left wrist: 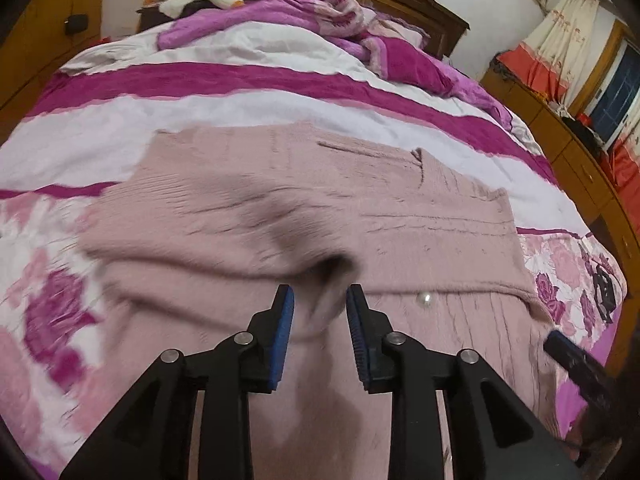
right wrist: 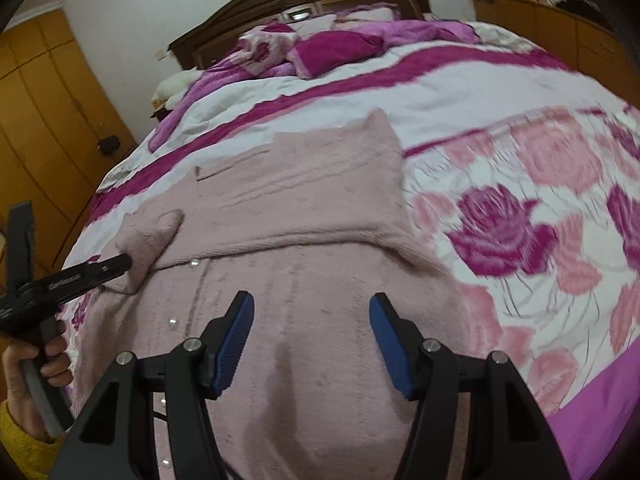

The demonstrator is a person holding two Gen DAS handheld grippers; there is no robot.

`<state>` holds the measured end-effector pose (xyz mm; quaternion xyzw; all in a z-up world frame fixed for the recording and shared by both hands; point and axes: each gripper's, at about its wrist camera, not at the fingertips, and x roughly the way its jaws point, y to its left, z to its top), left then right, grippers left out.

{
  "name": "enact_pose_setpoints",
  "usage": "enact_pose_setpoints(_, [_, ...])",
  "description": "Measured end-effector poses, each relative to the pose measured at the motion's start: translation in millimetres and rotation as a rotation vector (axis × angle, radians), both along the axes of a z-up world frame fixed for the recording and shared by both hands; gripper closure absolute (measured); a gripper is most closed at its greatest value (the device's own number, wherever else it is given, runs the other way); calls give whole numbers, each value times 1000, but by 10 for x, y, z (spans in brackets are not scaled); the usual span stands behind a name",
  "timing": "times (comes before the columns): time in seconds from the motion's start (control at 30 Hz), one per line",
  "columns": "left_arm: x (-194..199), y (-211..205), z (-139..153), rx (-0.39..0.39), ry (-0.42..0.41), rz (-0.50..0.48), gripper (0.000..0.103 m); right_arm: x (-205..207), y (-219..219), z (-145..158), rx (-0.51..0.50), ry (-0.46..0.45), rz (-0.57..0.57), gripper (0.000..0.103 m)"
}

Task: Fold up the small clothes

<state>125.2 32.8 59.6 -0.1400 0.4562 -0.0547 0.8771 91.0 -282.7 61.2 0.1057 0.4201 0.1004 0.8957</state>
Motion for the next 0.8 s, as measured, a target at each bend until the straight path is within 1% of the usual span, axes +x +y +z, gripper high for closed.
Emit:
enact_pose_setpoints(0.03, [-52, 65, 23, 3, 0, 11, 98, 12, 62, 37, -7, -4, 16, 40])
enact_pose_setpoints(0.2, [-335, 557, 57, 25, 23, 134, 97, 89, 469, 217, -38, -27, 113, 40])
enact_pose_setpoints(0.33, [-523, 946, -8, 80, 56, 235, 97, 155, 909, 317, -57, -41, 201, 40])
enact_pose_setpoints(0.43, [-650, 1161, -81, 70, 75, 285, 97, 200, 1272, 356, -72, -48, 274, 40])
enact_pose_setpoints(0.57, [-827, 1370, -171, 51, 90, 332, 97, 288, 1809, 364, -79, -38, 371, 40])
enact_pose_setpoints(0.7, [-927, 1476, -240, 45, 104, 355, 97, 343, 2311, 336, -90, -36, 460, 40])
enact_pose_setpoints(0.8, [-994, 1549, -284, 43, 113, 376, 97, 384, 2696, 289, -116, -37, 524, 40])
